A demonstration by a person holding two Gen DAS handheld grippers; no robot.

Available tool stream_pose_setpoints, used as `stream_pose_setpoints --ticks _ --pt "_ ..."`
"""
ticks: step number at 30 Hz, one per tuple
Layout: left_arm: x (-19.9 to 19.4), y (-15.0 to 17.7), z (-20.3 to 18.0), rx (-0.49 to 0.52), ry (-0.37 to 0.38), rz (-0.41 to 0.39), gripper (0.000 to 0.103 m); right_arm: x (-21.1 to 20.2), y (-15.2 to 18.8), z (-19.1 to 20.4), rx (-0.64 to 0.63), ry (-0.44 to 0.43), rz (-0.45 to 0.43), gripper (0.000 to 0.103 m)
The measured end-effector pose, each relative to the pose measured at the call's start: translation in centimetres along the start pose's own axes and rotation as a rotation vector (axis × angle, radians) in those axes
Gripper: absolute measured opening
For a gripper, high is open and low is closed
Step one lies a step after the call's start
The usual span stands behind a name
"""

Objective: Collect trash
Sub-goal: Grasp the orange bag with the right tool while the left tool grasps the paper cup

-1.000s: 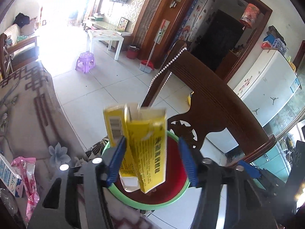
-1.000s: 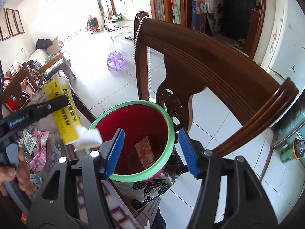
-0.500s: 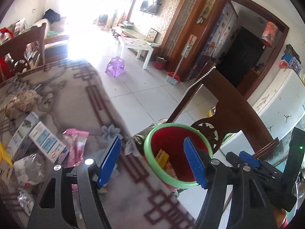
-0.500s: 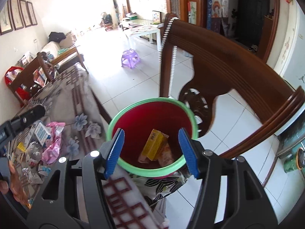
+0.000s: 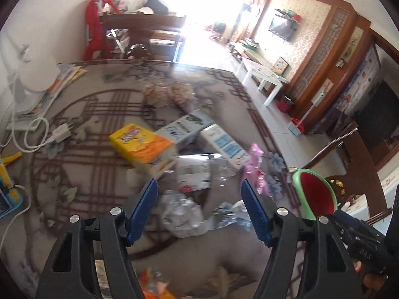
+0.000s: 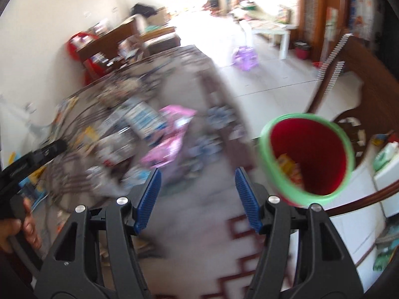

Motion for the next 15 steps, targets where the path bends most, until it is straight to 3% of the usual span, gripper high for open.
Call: stream_pose_setpoints --ticks 4,8,10,15 --pt "-1.0 1.6 5.8 -0.037 -0.101 0.014 0.066 2.8 4.6 6.7 -0.094 -0.186 0.215 0.064" --pt "-2.0 3.1 9.8 -0.090 -0.135 0.033 0.066 5.5 10.2 13.1 -0.166 -0.335 0.442 0.066" --pt "-2.5 3.8 10.9 -0.097 -0.140 0.032 0.066 6.4 12.5 15.3 -0.203 -0.355 0.504 0.073" --pt "-3.0 5.5 12.7 -0.105 -0.137 0.053 0.066 8.0 15.3 18.2 -0.246 -0.333 0.554 0.073"
Point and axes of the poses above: each gripper's, at about its wrist camera, not at the fingertips, and x roughly the way its jaws point, z to its left, y to its underside, the point moved 3 cm from there along x, roughly the way its jaws point, and after that the axes turned 10 degrees about x, right-handed, at the moved point
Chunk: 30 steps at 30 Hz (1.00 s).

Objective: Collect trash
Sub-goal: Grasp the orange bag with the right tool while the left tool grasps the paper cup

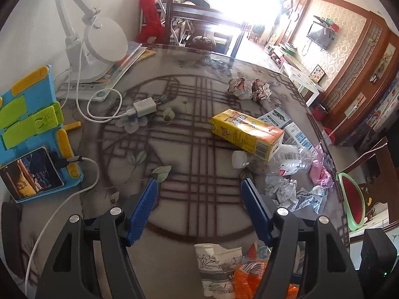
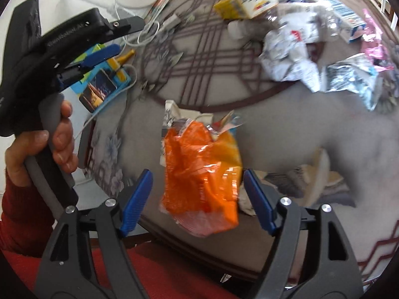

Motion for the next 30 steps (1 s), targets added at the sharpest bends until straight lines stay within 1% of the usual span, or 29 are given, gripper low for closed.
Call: stream_pose_setpoints --ticks 2,3,5,6,8,10,14,17,19,21,23,25,26,28,29,30 --pt "0.1 0.5 0.4 0.001 0.004 0.006 0.066 0.7 0.0 0.2 -0.011 0.042 -0.002 0.057" --pt "0.1 0.8 0.6 0.001 0.008 0.010 0.066 0.9 0.1 0.1 -0.015 0.071 -0.002 0.051" --pt "0.2 1.2 0.9 0.002 0.017 0.022 0.066 0.6 0.2 -0.1 0.011 0.076 -0.032 0.044" --pt "0.3 1.4 0.9 0.002 0.020 0.029 0.066 0.3 0.1 -0.2 0.023 0.087 -0.050 0.028" --pt "0.5 1.9 0.9 0.003 0.036 0.048 0.066 -0.6 -0.2 -0.6 0.050 0.106 -0.099 0.029" --pt "0.9 2.5 0.7 0.012 0.053 0.071 0.066 -1.8 -0.7 -0.9 0.083 0.105 -0.156 0.028" --pt "2.3 4.1 0.2 0.036 0.067 0.128 0.066 -4.4 -1.9 -1.6 0.113 0.136 -0.260 0.028" --pt "3.5 4.9 0.6 0.036 0.057 0.168 0.066 -6.2 -2.5 -2.4 0.131 0.154 -0.311 0.028" --pt "4.0 4.9 0.9 0.049 0.064 0.171 0.067 -7.2 -2.9 -2.9 0.139 0.166 -0.335 0.028" --pt "4.5 4.7 0.8 0.111 0.090 0.181 0.077 -8.2 -3.2 -3.5 0.146 0.173 -0.346 0.028" --pt "5.0 4.6 0.3 0.196 0.133 0.213 0.077 -8.8 -2.9 -3.9 0.160 0.172 -0.349 0.028" --pt "4.9 4.6 -0.4 0.291 0.206 0.218 0.079 -9.0 -2.9 -4.2 0.176 0.167 -0.342 0.028" --pt "5.0 4.7 -0.7 0.340 0.222 0.226 0.082 -9.0 -2.9 -4.3 0.180 0.167 -0.341 0.028" --pt "5.6 5.1 -1.6 0.449 0.226 0.262 0.083 -8.7 -2.9 -4.1 0.183 0.167 -0.339 0.028" --pt "6.1 5.5 -2.0 0.512 0.207 0.288 0.083 -8.6 -2.9 -4.1 0.184 0.166 -0.337 0.028" --pt "6.5 5.7 -2.3 0.548 0.193 0.292 0.083 -8.4 -2.9 -4.0 0.184 0.166 -0.335 0.028"
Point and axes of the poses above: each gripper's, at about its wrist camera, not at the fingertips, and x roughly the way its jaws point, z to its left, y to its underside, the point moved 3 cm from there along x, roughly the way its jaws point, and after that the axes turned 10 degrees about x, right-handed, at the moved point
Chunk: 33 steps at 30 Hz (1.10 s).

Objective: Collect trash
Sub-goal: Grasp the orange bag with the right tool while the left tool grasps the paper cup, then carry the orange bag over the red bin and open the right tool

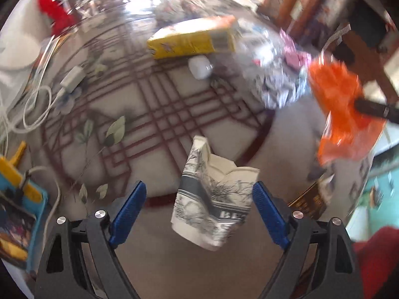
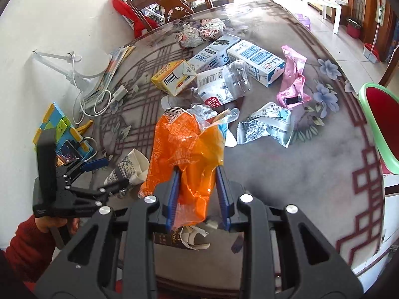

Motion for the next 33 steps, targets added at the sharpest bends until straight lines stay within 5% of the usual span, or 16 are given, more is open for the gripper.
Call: stream_pose_setpoints --ticks 5,7,9,15,23,33 --pt "1.6 -0.4 0.6 -0.073 0.044 0.018 0.079 0.0 0.1 0.2 -0.007 0.006 0.002 0.028" --pt "1.8 -0.5 1.0 -0.148 0.108 -0.002 0.066 0.0 0.0 0.1 -0.006 0.009 0.003 0.028" --pt "1.9 -0.6 1.6 -0.227 0.163 -0.014 0.030 -0.1 0.0 -0.1 -0.001 0.010 0.005 0.028" --pt "1.5 -1.1 1.6 -0.305 0.154 -0.039 0.028 -0.5 -0.3 -0.1 -0.006 0.008 -0.006 0.028" --pt "-2.8 -4.2 0.9 -0.406 0.152 -0.220 0.028 -1.0 -0.7 -0.5 0.006 -0.014 -0.020 0.028" --pt "-6.2 -9.0 -2.1 -0.369 0.153 -0.335 0.029 -2.6 -1.9 -1.5 0.034 -0.047 -0.069 0.028"
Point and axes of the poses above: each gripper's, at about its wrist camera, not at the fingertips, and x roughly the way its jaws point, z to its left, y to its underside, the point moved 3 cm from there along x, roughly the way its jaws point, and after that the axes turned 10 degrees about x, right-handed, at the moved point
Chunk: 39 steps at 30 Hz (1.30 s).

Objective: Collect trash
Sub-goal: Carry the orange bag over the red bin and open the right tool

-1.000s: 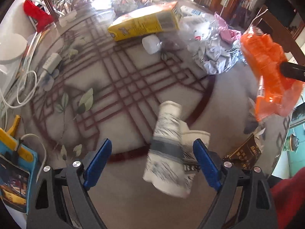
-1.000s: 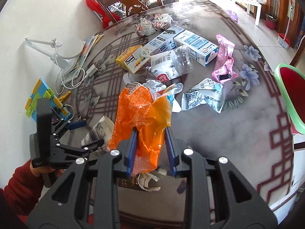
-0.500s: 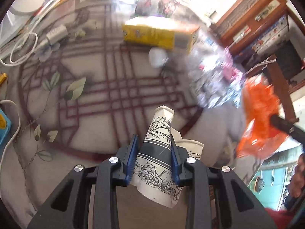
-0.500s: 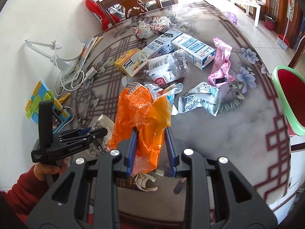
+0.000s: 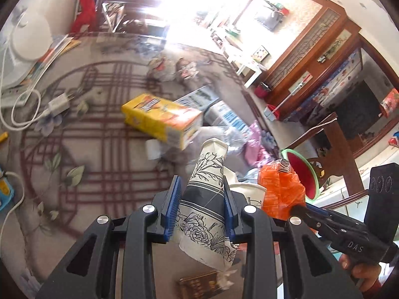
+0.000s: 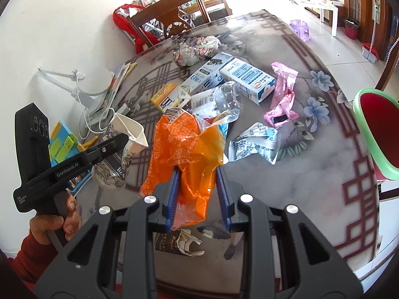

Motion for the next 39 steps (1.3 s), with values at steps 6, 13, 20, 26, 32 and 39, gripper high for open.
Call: stream_pose_setpoints --ticks 6,13,20,26,32,39 --pt "0.7 -1.0 -3.0 0.036 0.039 -0.006 0.029 -1.8 -1.0 -1.1 0.019 0.005 -0.053 0.028" --pt "1.7 -1.3 -6.1 0.084 0.058 -0.005 0.029 -4.1 -2.6 -3.2 0.034 0.024 -0.112 0.028" --pt "2.8 -1.4 -8.1 0.080 0.055 0.009 0.029 -5.3 -4.0 -6.2 0.063 0.034 -0.133 0.028" --pt "3.6 -1.5 -9.0 0.065 0.050 0.007 0.029 -5.9 -5.0 -8.4 0.070 0.048 -0.134 0.028" --pt "4.4 -1.6 -9.8 0.051 0.046 0.006 0.029 -6.4 -5.9 -10.2 0.073 0.067 -0.136 0.028" --pt "5.4 -2.2 -11.0 0.054 0.051 0.008 0.029 -7.1 -7.0 -12.8 0.100 0.093 -0.149 0.028"
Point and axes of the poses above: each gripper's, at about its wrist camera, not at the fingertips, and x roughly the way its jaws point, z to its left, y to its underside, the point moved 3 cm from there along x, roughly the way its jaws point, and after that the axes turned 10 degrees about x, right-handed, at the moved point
